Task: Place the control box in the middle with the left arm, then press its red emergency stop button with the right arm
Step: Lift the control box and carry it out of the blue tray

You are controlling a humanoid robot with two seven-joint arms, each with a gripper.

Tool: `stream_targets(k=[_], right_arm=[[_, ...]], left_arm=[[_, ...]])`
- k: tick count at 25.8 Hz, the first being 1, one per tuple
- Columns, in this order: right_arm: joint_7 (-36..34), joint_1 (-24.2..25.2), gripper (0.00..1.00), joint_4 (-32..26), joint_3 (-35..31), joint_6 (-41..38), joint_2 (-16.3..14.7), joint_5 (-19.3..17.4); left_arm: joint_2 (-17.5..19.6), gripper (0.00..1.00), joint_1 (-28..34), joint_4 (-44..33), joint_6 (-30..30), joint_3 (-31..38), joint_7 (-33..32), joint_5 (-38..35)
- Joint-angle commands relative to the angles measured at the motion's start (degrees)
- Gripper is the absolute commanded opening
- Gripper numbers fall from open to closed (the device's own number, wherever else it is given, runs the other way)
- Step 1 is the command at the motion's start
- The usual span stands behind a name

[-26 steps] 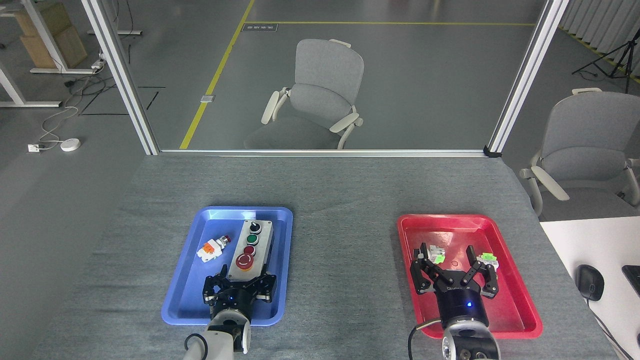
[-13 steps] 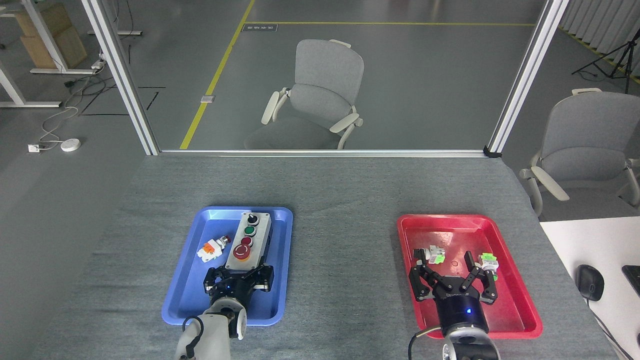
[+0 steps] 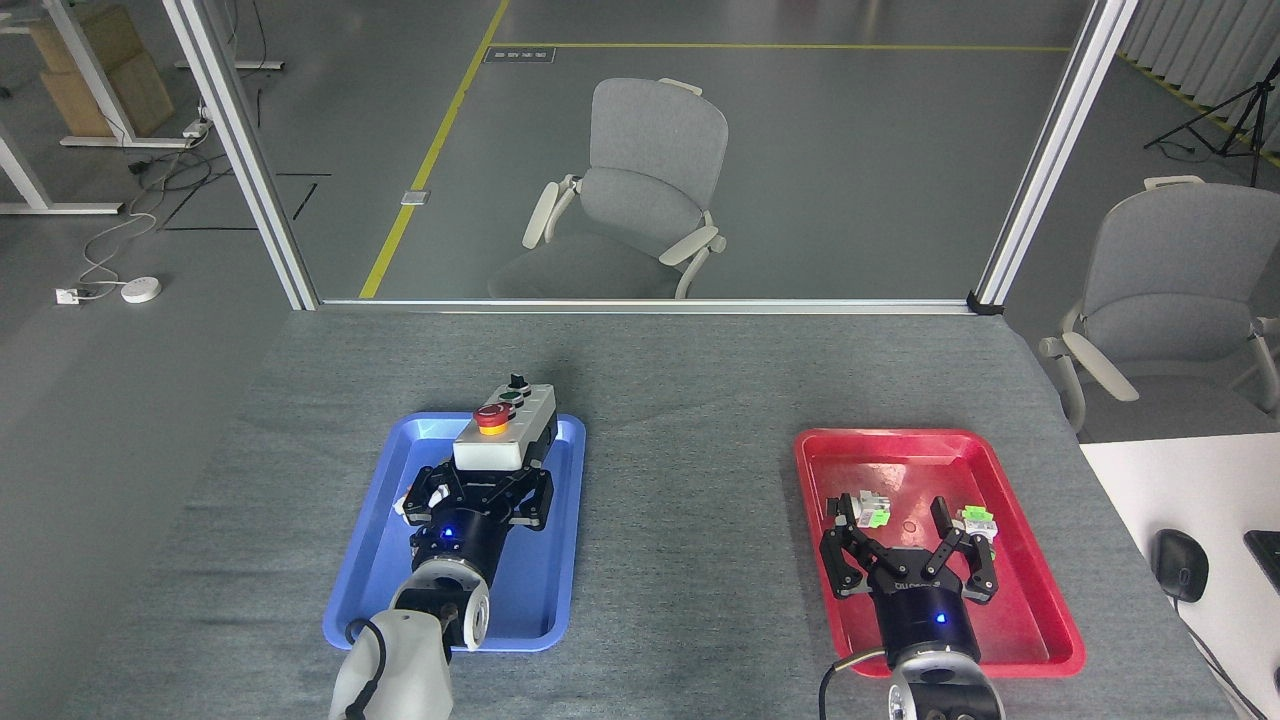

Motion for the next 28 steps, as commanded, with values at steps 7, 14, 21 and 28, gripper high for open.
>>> stream_targets(k=[7,14,21,28], right_arm=[[0.3,0.4,0.98,-0.1,0.1,0.0,0.0,0.0],[0.3,0.5,0.98,-0.1,0.0,0.1,0.0,0.0],[0.1,0.6,0.98,-0.1,0.0,0.0,-0.6,0.0],[-0.1,0.7,0.98,-0.1,-0.2,0.0,-1.1,-1.5]], left_arm=[[-2.0,0.00,3.6,-7.4,1.9,-5.6,-0.6,0.0],[-6.7,0.00,2.4,-4.7,7.0,-17.1,-3.2,-0.5],[-7.4,0.00,-2.3,6.0,12.5,-28.4,-4.0,-0.3],[-7.4,0.00,-10.2,13.9,12.1,-28.7,-6.5,1.0]])
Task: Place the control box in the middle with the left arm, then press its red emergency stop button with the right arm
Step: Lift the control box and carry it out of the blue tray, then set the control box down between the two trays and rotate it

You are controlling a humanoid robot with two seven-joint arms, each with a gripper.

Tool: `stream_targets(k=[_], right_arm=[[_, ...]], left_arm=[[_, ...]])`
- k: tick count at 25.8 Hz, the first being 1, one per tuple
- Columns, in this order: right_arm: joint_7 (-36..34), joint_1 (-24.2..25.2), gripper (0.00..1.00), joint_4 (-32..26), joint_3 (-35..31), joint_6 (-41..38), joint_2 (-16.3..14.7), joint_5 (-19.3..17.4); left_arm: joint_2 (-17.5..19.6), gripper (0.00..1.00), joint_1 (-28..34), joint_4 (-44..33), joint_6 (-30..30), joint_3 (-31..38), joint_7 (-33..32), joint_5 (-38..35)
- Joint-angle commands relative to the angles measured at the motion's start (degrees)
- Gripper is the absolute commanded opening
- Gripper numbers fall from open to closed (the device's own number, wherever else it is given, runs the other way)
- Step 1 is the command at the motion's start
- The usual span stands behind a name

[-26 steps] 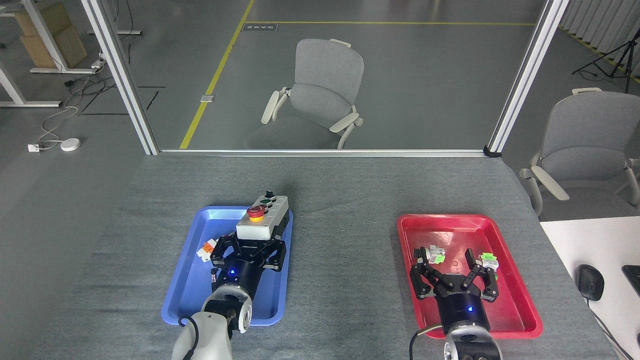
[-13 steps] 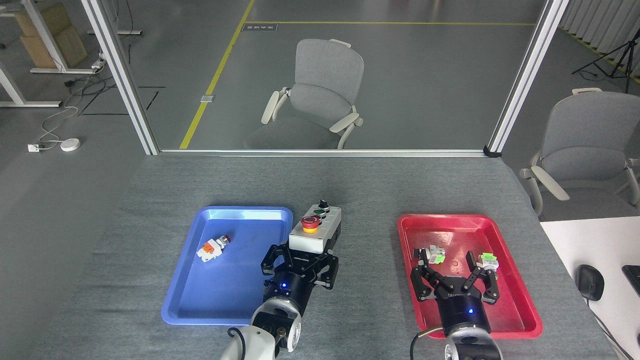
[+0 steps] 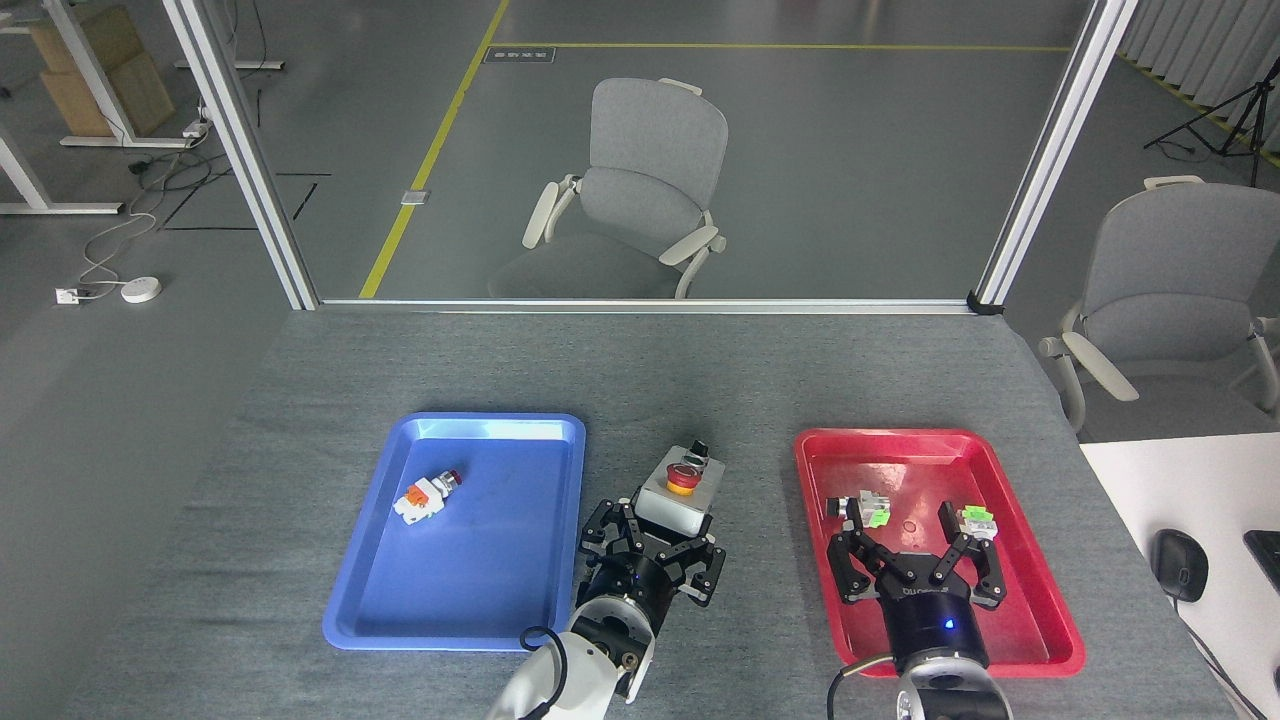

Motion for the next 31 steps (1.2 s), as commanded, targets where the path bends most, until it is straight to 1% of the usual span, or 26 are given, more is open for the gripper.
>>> stream_targets(k=[1,4,8,14,17,21,23,27,30,31], right_arm=[[0.0,0.0,0.98,0.0,-0.1,-0.1,-0.3,-1.3],[0.0,0.0,0.98,0.0,-0.3,-0.1,-0.8,-2.8],[0.1,0.0,0.98,0.0,-0.7,-0.1,-0.8,-2.9],[0.1,0.0,0.98,0.0,-0.7,-0.1,-0.8,-2.8],[0.1,0.0,0.98,0.0,-0.7,-0.1,-0.8,-2.8],[0.1,0.0,0.98,0.0,-0.7,-0.1,-0.8,-2.9],[0.1,0.0,0.98,0.0,-0.7,-0.1,-0.8,-2.9],[0.0,0.0,0.98,0.0,-0.6,-1.1,-0.8,-2.9],[0.0,-0.2,0.98,0.0,-0.6,-1.2,-0.8,-2.9],[0.0,-0.3,0.98,0.0,-0.6,-1.2,-0.8,-2.9]], left_arm=[[-0.1,0.00,-3.9,3.0,0.0,-0.4,-1.0,0.8],[-0.2,0.00,-4.4,3.8,-0.5,-2.5,-1.1,0.8],[-0.1,0.00,-4.3,8.5,-0.9,-7.0,-1.0,0.8],[0.0,0.00,-3.7,10.2,-1.9,-13.0,-1.1,0.7],[0.0,0.00,-3.7,13.2,-2.3,-13.5,-1.0,0.7],[0.0,0.00,-3.8,13.2,-3.3,-13.1,-1.1,0.8],[0.0,0.24,-3.8,13.2,-2.8,-13.1,-1.1,0.6],[0.0,0.63,-3.9,13.1,-2.7,-12.8,-1.0,0.7],[0.0,0.74,-4.0,13.2,-2.8,-12.6,-0.9,0.8],[-0.1,0.80,-4.0,13.2,-2.8,-12.6,-0.9,0.8]])
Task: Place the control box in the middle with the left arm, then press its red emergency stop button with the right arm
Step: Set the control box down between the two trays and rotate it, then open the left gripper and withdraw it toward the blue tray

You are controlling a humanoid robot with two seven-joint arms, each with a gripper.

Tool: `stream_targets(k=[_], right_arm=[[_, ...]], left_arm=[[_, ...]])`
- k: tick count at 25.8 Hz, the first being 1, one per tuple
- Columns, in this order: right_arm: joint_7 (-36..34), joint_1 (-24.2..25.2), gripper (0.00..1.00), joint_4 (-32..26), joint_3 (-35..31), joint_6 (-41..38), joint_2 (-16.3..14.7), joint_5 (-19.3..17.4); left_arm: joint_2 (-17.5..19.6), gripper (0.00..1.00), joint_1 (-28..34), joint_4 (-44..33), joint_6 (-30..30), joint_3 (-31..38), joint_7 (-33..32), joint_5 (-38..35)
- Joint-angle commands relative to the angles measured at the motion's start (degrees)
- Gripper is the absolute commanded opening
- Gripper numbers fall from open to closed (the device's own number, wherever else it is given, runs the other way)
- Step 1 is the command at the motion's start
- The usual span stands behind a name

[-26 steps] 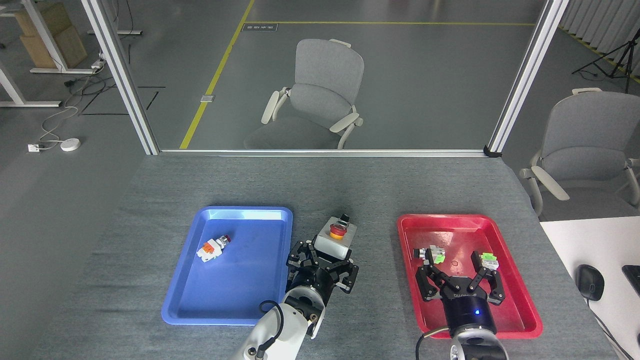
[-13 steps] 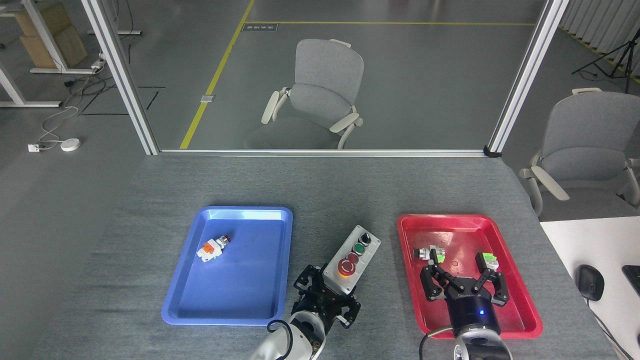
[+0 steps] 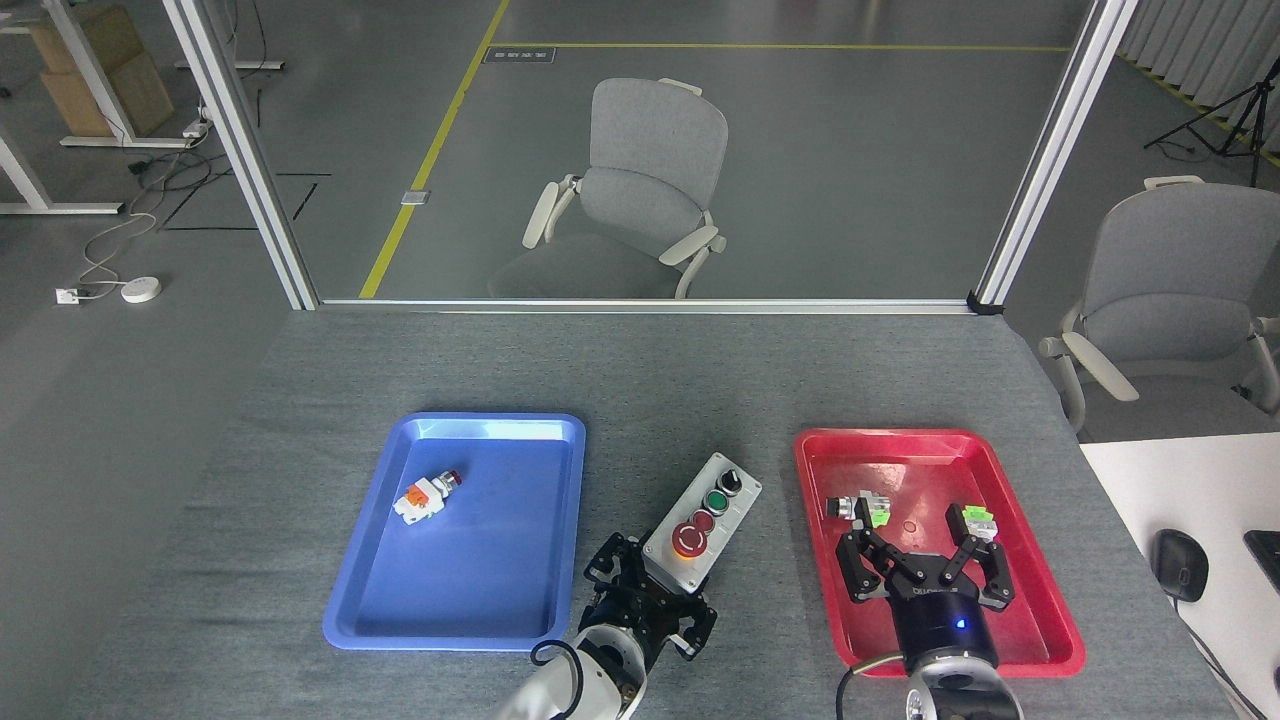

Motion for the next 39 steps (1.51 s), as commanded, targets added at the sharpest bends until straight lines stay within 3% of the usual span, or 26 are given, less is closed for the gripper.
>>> stream_targets(k=[1,6,9,15,23,26,31,35,37,39], right_arm=[[-0.1,-0.2,0.98,0.0,0.0,-0.2,0.0,0.0],[-0.1,-0.2,0.98,0.0,0.0,-0.2,0.0,0.0],[-0.1,-0.3,0.98,0.1,0.1,-0.2,0.1,0.1],[0.0,-0.2,0.98,0.1,0.5,-0.2,0.3,0.2],[0.0,-0.3,0.96,0.2,0.9,-0.2,0.5,0.4],[0.0,-0.5,0.91,0.3,1.1,-0.2,0.7,0.5],[0.0,-0.8,0.74,0.4,4.0,-0.1,0.8,0.5],[0.0,-0.7,0.41,0.5,6.6,-0.2,0.8,0.5],[0.1,-0.8,0.33,0.5,8.4,-0.2,0.8,0.5],[0.3,-0.9,0.18,0.6,10.3,-0.2,0.8,0.6]], left_arm=[[0.0,0.89,-0.2,0.1,0.2,0.1,0.1,0.1],[1.7,0.96,0.2,-1.5,-0.7,0.0,0.2,0.1],[6.2,0.97,0.5,-5.3,-0.8,0.0,0.2,0.3],[15.0,0.97,4.8,-17.2,-2.3,2.8,0.0,0.3],[25.0,0.97,15.1,-35.5,-4.6,6.1,-0.1,0.2],[29.0,0.98,19.8,-43.5,-5.6,10.2,-0.1,0.2],[29.8,0.98,26.3,-52.6,-10.9,26.2,0.0,0.4],[26.8,0.98,26.4,-49.7,-12.3,36.7,0.6,0.9],[25.4,0.98,25.3,-47.7,-12.5,40.3,0.7,2.7],[25.1,0.98,23.3,-46.3,-12.4,43.3,0.9,5.4]])
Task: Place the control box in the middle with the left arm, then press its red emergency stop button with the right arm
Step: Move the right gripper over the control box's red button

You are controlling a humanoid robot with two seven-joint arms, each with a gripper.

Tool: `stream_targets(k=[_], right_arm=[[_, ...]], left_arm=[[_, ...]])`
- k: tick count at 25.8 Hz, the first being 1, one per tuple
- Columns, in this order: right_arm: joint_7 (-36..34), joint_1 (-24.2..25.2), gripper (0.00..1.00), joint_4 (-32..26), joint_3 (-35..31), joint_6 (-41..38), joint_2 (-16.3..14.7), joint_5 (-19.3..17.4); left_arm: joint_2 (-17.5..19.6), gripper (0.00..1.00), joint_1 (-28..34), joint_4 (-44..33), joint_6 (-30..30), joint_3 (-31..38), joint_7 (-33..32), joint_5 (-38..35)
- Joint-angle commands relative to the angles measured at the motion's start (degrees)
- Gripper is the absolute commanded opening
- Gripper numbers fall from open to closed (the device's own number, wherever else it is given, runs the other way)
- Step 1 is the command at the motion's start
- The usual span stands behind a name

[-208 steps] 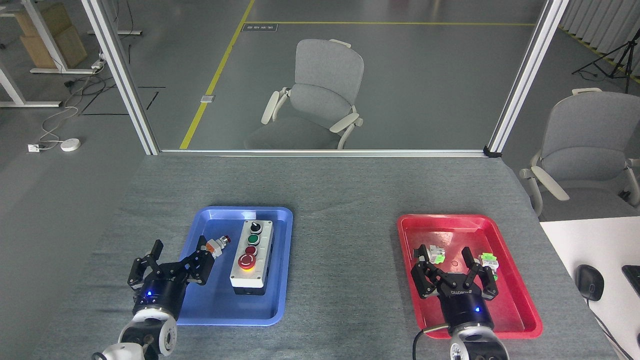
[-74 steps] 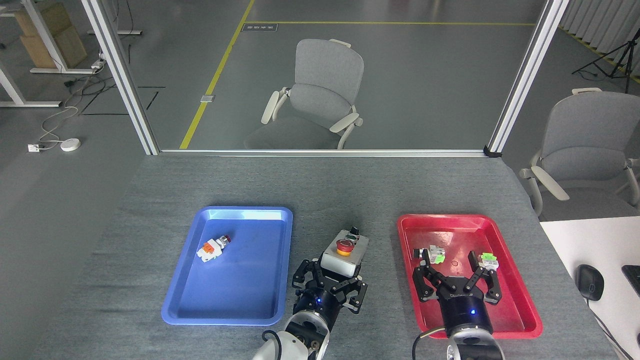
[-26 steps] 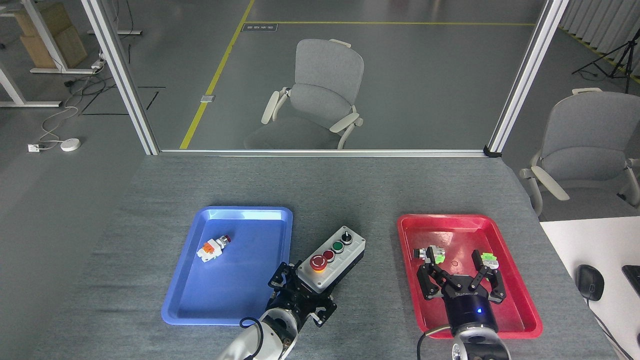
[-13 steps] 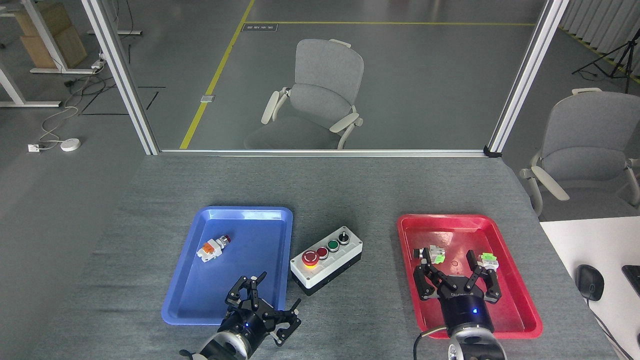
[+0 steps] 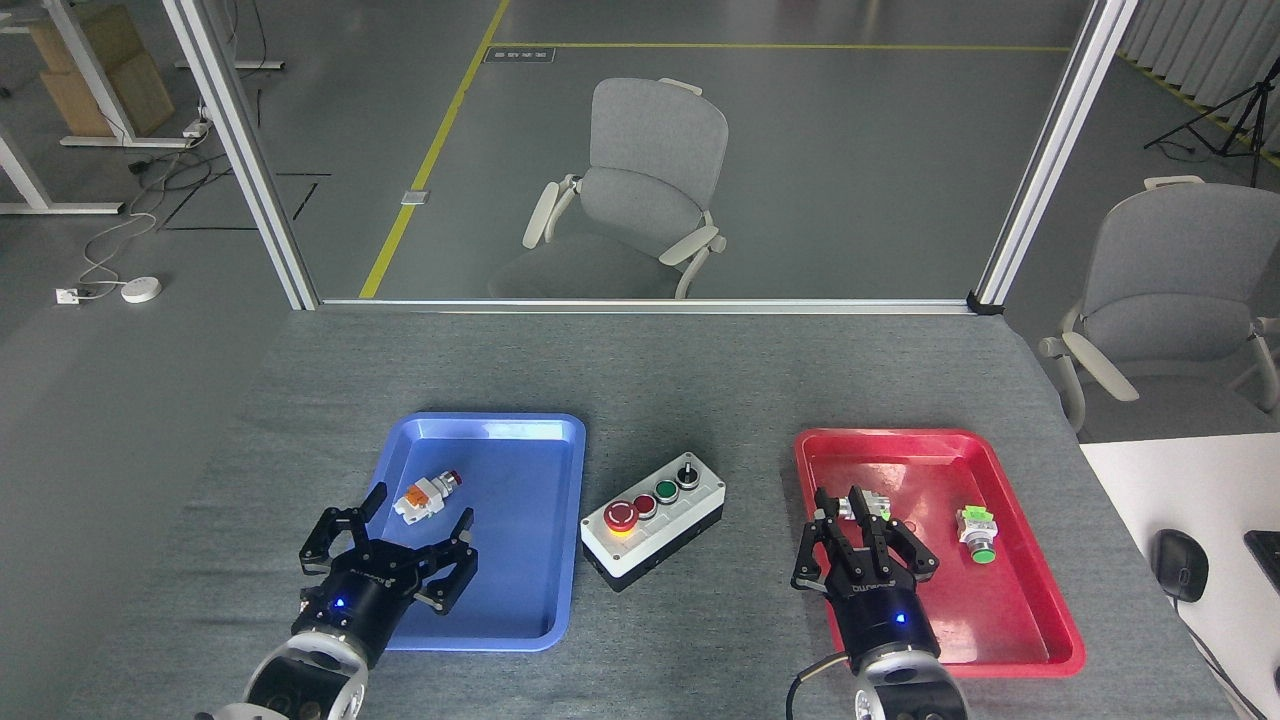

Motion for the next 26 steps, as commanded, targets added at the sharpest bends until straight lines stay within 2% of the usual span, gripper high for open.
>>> stream_targets(k=[1,2,5,8,12,16,21,26], right_arm=[[0.3,-0.2,0.09,0.3,3.7,0.0,0.0,0.1],[0.3,-0.4,0.00,0.7,4.9,0.0,0.0,0.1],[0.3,-1.0,0.00,2.2,7.9,0.5,0.3,0.2],[0.3,-1.8,0.00,2.5,8.5,0.8,1.4,0.3],[0.4,-4.3,0.00,5.6,9.5,1.0,3.5,2.2],[0.4,-7.8,0.00,9.8,11.4,2.1,5.4,2.9],[0.4,-11.4,0.00,13.7,15.7,5.6,5.8,2.6],[0.4,-12.6,0.00,16.2,16.6,5.8,7.6,2.7]], left_arm=[[-1.6,0.98,-2.2,2.9,0.2,6.1,0.6,4.2],[-1.8,0.98,-2.5,3.7,0.7,6.4,0.9,5.3],[-2.4,0.98,-3.9,6.8,1.7,8.8,3.6,7.4],[-4.7,0.98,-4.3,10.3,1.8,11.1,7.9,8.7],[-5.2,0.98,-4.4,10.6,1.9,11.6,11.1,8.8],[-5.2,0.99,-4.6,10.6,1.9,11.8,10.3,8.7],[-5.3,0.99,-4.6,10.3,1.8,11.8,9.4,8.5],[-5.4,0.99,-5.7,10.3,1.7,11.7,7.2,8.5]])
